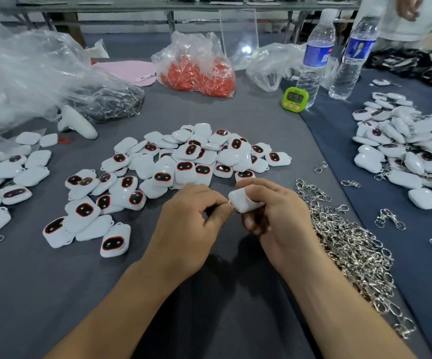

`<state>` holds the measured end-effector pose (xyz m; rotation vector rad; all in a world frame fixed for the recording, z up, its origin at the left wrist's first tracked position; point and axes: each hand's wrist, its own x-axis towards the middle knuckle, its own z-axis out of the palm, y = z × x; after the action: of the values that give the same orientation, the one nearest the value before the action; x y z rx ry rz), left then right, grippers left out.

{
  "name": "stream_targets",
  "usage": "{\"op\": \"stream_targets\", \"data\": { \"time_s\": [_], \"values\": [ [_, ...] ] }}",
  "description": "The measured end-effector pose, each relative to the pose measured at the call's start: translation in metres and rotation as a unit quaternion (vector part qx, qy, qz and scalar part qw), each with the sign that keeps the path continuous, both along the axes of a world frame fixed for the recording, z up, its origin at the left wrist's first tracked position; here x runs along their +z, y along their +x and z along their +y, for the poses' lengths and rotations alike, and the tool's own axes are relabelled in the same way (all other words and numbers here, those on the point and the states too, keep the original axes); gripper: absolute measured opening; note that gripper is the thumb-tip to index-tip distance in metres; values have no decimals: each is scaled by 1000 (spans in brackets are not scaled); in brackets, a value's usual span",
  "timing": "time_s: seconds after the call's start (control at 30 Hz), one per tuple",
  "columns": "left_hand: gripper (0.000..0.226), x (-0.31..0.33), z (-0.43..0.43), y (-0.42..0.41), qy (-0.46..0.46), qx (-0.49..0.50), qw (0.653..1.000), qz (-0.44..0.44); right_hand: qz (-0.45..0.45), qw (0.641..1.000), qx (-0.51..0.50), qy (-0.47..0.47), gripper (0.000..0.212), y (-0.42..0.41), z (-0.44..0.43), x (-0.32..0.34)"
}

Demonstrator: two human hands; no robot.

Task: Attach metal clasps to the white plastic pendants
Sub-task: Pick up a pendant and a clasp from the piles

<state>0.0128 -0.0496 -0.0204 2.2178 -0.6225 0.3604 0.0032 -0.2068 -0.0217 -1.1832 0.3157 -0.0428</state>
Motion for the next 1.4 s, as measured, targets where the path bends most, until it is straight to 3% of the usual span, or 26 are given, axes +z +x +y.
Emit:
{"op": "stream_targets", "data": {
  "time_s": [0.07, 0.13, 0.2, 0.23, 0.33, 0.4, 0.53, 0.6, 0.67, 0.7, 0.77, 0.83, 0.87, 0.93, 1.0, 1.1, 1.17, 1.2, 1.23, 1.3, 1.33, 1.4],
  "values": [
    [8, 3, 3, 4, 83, -21, 994, -73, -28, 999, -28, -30, 18, -2, 3, -1],
    [11, 3, 5, 7, 167, -28, 978, -123, -74, 988, -45, -130, 17, -3, 7, -3],
    [12, 1, 6, 9, 215, -14, 966, -145, -103, 971, -43, -212, 16, -5, 12, -4],
    [12, -1, 6, 8, 212, -4, 968, -134, -99, 972, -38, -209, 16, -4, 13, -4],
    [6, -3, 7, 4, 55, 12, 998, 24, -41, 995, -19, -93, 17, -1, 9, -1],
    [10, -5, 6, 4, -63, -9, 985, 160, -8, 999, -4, -38, 19, 0, 5, 1],
    [14, -5, -2, 2, -144, -36, 963, 227, 14, 1000, 12, 0, 21, -1, 3, 1],
    [14, -5, -2, 3, -154, -31, 966, 203, 13, 1000, 10, 7, 21, -1, 2, 1],
    [19, -5, 1, 5, -54, -36, 992, 112, -15, 1000, -10, -25, 19, -2, 3, 0],
    [22, -4, 3, 6, 34, -37, 998, 38, -45, 995, -26, -80, 18, -3, 5, -2],
    [23, -2, 4, 7, 190, -22, 977, -92, -111, 955, -47, -271, 15, -7, 12, -7],
    [21, -3, 2, 4, 244, -5, 959, -145, -140, 911, -43, -385, 15, -11, 18, -11],
    [20, -5, 2, 2, 237, 5, 960, -151, -131, 918, -48, -371, 15, -10, 18, -10],
    [19, -7, 2, 0, 163, 18, 980, -109, -89, 966, -58, -234, 15, -6, 13, -6],
    [14, -5, 1, 0, 18, 21, 999, 46, -33, 994, -39, -97, 19, -2, 7, 0],
    [13, -1, -4, 1, -181, -17, 944, 276, 14, 1000, -3, 7, 21, -2, 4, 3],
    [16, 1, -4, 2, -244, -28, 913, 325, 23, 999, 4, 42, 22, -3, 4, 4],
    [17, 2, -4, 2, -239, -25, 919, 313, 22, 999, 2, 42, 21, -3, 4, 4],
    [17, 1, -2, 3, -195, -14, 943, 269, 14, 1000, -7, 26, 20, -3, 4, 4],
    [24, -3, 3, 6, 11, 3, 995, 100, -35, 995, -29, -90, 18, -6, 9, 1],
    [27, -4, 4, 7, 116, 4, 993, 15, -70, 980, -36, -185, 17, -9, 12, -1],
    [24, -3, 3, 7, 223, -7, 971, -81, -123, 931, -29, -344, 13, -14, 21, -5]
  ]
}}
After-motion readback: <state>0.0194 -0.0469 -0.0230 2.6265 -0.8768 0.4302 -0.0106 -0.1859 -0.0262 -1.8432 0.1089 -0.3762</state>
